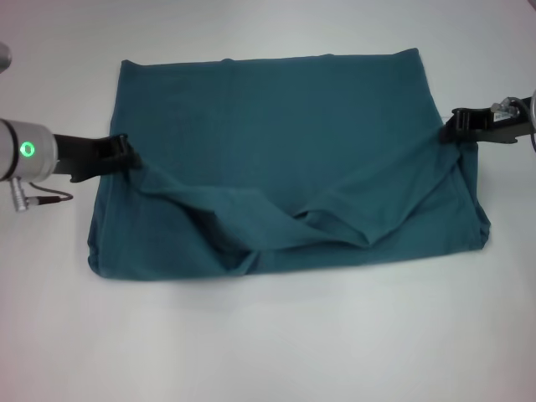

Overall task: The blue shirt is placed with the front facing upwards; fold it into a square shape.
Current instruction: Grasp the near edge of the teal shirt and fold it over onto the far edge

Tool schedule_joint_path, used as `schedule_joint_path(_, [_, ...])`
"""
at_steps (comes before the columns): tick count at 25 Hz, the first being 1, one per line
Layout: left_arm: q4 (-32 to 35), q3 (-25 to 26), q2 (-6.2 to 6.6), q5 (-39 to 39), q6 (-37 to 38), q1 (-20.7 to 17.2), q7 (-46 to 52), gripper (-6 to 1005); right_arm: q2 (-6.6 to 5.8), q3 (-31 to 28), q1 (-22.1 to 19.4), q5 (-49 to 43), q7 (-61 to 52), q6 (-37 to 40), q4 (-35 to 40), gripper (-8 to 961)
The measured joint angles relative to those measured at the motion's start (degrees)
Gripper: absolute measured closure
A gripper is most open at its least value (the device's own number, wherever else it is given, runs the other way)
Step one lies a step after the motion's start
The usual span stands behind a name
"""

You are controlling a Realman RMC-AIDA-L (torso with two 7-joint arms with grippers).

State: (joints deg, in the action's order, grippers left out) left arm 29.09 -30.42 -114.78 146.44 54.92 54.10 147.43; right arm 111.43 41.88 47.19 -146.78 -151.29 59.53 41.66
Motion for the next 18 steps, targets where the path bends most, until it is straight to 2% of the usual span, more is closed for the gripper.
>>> schedule_joint_path(3, [0.2,-0.6,-0.71,0.0,-2.8,0.6,-0.3,935,0.34,1.2,0.2,0.0,0.2,-3.3,-0.7,914])
schedule_joint_path(8, [0.3,-0.8,-0.88,-0.7,-6.2,1.5,-1.7,934,1.37,2.5,0.6,0.0,0.3,-9.1,-1.2,914])
schedule_joint_path(15, [-0.3,-2.3,-1.73,-1.3,-11.6,2.7,-3.4,932,1.45,7.5,3.1,0.0,0.3,-19.0,-6.9,916])
schedule_joint_path(18, [-0.4,-4.8,-2.67,-1.4,-15.3,2.9,-5.2,931,1.42,8.9,4.2,-0.7,0.3,-22.2,-9.1,916])
